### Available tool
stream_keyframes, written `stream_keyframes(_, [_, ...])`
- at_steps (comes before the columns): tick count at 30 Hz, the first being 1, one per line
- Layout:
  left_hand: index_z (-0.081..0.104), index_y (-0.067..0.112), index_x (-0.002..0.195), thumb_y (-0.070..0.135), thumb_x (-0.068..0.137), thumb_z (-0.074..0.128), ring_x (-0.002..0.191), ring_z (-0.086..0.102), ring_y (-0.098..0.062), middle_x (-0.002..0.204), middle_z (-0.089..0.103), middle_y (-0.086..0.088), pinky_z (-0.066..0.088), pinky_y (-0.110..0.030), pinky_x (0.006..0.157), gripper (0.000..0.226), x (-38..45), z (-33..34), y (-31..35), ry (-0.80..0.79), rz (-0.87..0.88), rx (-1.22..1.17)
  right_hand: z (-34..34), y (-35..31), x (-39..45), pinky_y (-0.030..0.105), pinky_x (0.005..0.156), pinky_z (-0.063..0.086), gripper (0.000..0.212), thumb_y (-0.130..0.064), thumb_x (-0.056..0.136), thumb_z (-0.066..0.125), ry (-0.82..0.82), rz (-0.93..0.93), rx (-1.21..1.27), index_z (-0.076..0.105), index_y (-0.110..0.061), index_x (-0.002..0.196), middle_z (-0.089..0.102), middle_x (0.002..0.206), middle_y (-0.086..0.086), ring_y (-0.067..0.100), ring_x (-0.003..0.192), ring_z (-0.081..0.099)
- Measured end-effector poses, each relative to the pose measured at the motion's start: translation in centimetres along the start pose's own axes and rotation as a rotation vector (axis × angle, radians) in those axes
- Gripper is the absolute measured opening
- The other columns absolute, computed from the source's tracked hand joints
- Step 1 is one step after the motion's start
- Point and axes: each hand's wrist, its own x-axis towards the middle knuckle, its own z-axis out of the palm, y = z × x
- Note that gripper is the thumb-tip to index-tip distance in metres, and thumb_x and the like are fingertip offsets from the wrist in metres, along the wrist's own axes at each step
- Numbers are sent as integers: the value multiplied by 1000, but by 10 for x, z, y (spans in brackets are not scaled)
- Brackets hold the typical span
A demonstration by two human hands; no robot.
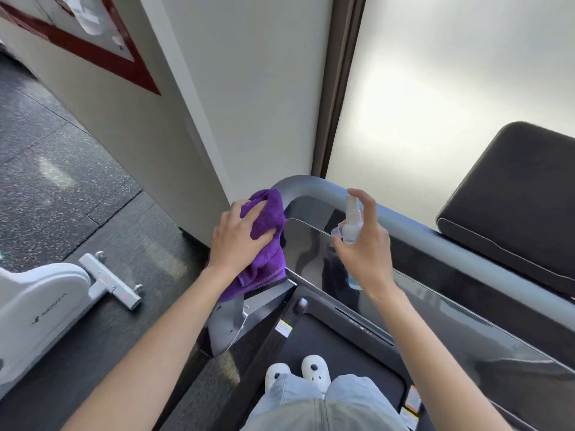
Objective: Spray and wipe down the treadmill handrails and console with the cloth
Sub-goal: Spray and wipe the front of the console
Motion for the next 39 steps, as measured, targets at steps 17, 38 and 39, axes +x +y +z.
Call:
stream_keyframes(17, [61, 21, 126, 51, 82, 67, 98, 60, -30, 117, 60, -3, 50, -40, 71, 54, -64, -7, -25, 227, -143, 5, 90, -21, 42, 37, 57, 42, 74, 3, 86, 58, -181, 3, -323, 32, -27, 148, 49, 82, -1, 30, 72, 54])
stream_keyframes(38, [62, 15, 126, 36, 80, 77, 91, 58, -32, 106, 59, -11, 50, -45, 75, 53, -64, -8, -21, 313, -38, -23, 11, -7, -48, 21, 54, 42, 91, 4, 81, 56, 28, 60, 120, 27, -51, 148, 43, 58, 8, 12, 51, 36])
stream_keyframes(39, [63, 13, 125, 33, 79, 79, 90, 58, -33, 105, 59, -12, 49, -45, 75, 53, -64, -7, -21, 335, -7, -18, 5, -6, -55, 18, 54, 41, 90, 4, 81, 57, 45, 62, 100, 28, -50, 147, 43, 58, 5, 10, 50, 35])
